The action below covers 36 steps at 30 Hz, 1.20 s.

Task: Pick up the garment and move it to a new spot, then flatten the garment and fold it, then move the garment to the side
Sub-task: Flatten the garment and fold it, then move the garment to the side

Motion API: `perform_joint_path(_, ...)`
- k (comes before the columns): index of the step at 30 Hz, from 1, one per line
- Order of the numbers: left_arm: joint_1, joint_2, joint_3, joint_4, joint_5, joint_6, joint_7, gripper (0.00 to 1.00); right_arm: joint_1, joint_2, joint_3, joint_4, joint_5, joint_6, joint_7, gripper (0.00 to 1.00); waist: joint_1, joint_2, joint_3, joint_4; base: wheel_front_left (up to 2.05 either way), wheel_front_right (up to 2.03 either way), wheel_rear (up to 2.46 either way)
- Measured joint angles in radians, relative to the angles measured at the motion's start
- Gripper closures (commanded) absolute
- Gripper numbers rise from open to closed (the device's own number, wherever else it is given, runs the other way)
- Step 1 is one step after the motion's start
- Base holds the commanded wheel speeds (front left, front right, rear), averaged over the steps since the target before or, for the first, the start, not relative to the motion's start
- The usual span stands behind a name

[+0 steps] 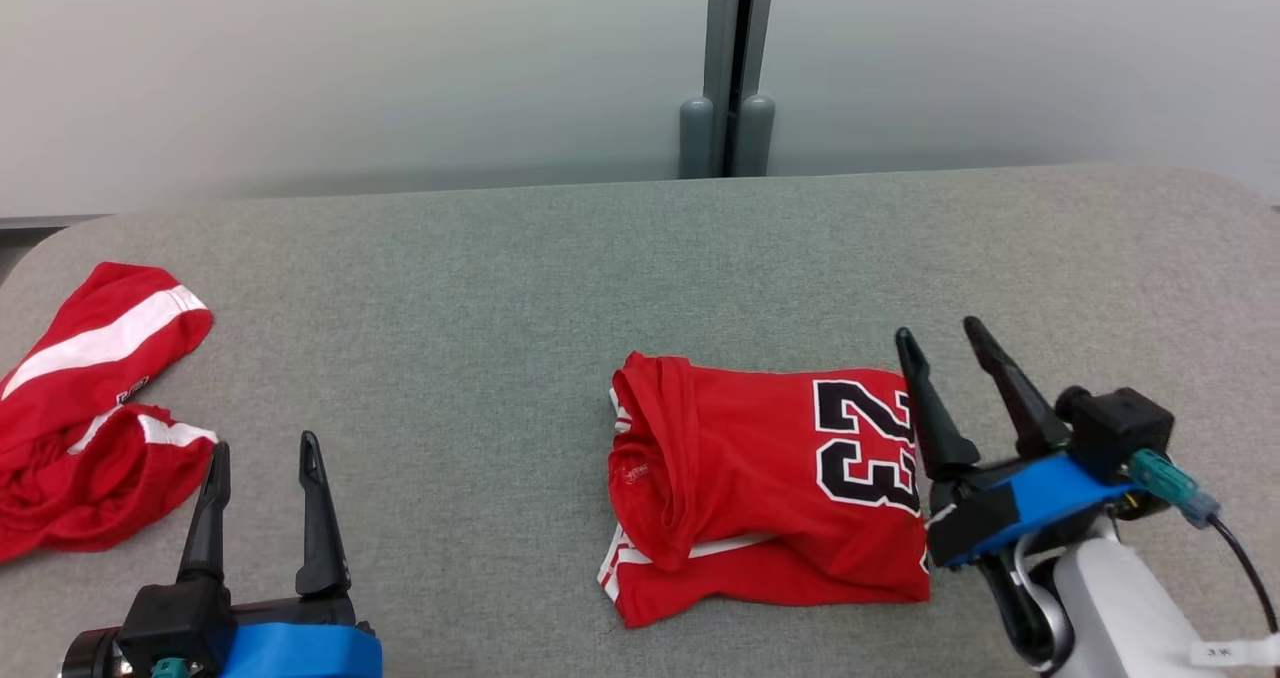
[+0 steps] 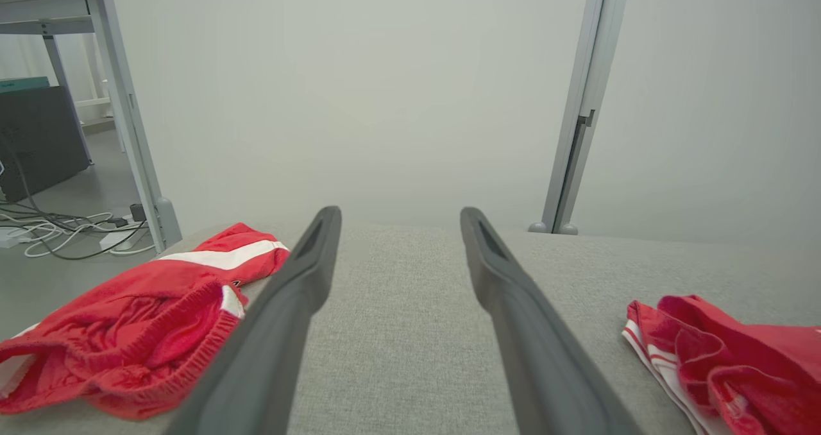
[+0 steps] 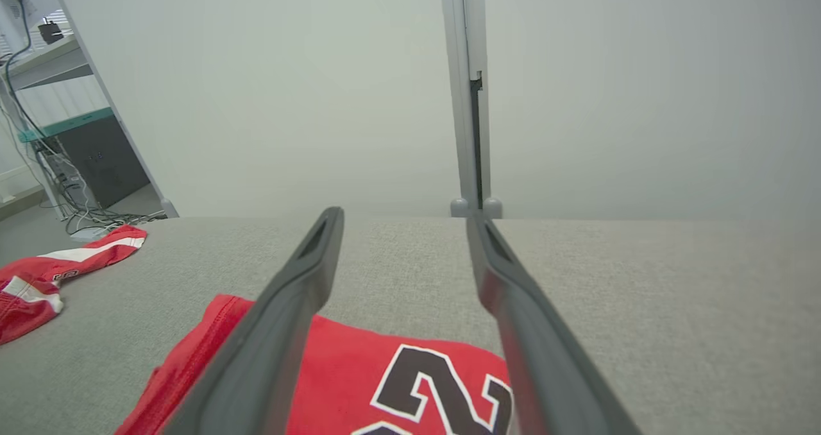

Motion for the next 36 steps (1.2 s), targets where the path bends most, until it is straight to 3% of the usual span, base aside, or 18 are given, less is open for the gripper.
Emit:
perform_joint_path(6,0.012,0.0,-0.009,0.002,0.015,0.001,0.0,0.0,0.129,-0.001,-0.128,-0.129,-0.049,0.0,0.011,0.0,0.0,0.0,-0.018,-0.019,0.0,0.0,0.0)
perform_joint_path(16,0.047,0.005,-0.018,0.006,0.043,0.001,0.0,0.0,0.352,0.067,-0.263,-0.333,-0.126,0.0,0.077,0.0,-0.0001,0.0,-0.046,-0.024,0.0,0.0,0.0)
perform_joint_path(23,0.06,0.019,-0.028,0.022,0.054,-0.001,0.0,0.0,0.417,0.079,-0.28,-0.418,-0.152,0.0,0.136,0.0,0.0,0.0,-0.054,-0.023,0.0,0.0,0.0)
perform_joint_path(36,0.061,0.031,-0.038,0.034,0.05,0.006,0.02,0.0,0.444,0.081,-0.277,-0.43,-0.142,0.0,0.16,0.0,0.0,0.0,-0.061,-0.018,0.0,0.0,0.0)
